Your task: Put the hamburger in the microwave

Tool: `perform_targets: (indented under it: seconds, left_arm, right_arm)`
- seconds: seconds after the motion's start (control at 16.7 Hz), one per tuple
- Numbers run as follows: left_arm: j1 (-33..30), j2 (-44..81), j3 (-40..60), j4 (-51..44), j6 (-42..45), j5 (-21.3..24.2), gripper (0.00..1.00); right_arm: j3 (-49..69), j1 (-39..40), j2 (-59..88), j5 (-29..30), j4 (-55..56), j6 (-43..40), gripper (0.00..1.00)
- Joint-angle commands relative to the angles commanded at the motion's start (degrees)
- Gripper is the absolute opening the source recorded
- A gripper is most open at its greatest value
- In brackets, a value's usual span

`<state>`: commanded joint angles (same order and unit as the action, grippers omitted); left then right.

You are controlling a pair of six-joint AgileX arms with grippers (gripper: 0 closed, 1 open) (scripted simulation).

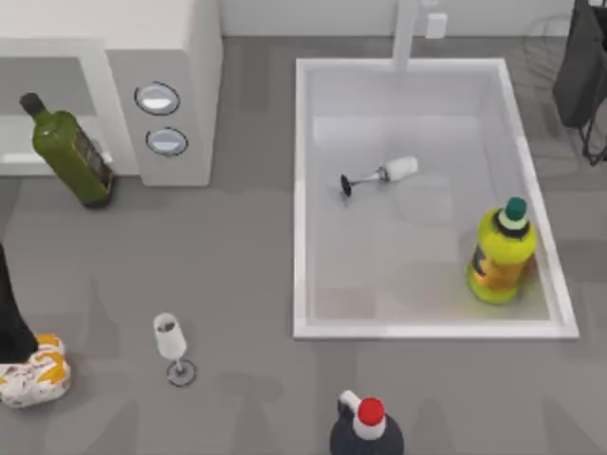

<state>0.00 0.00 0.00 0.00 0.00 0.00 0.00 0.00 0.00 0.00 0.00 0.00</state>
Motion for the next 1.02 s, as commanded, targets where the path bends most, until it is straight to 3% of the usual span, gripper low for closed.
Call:
perform_targets:
  seconds: [0.18,0.42,1.02]
  left_arm:
    - [0.0,0.7,0.6,-0.6,0.6,0.0,1.00]
    - [-0.5,9.3,6.7,-7.1,7.8,0.0,1.00]
    - [-2.7,58.4,35.3,-37.4,41.5,0.2,1.00]
  right_arm:
    - [0.0,0.0,0.0,0.0,0.0,0.0,1.00]
    - [0.0,0.0,0.0,0.0,0.0,0.0,1.00]
    - [0.0,0.0,0.0,0.0,0.0,0.0,1.00]
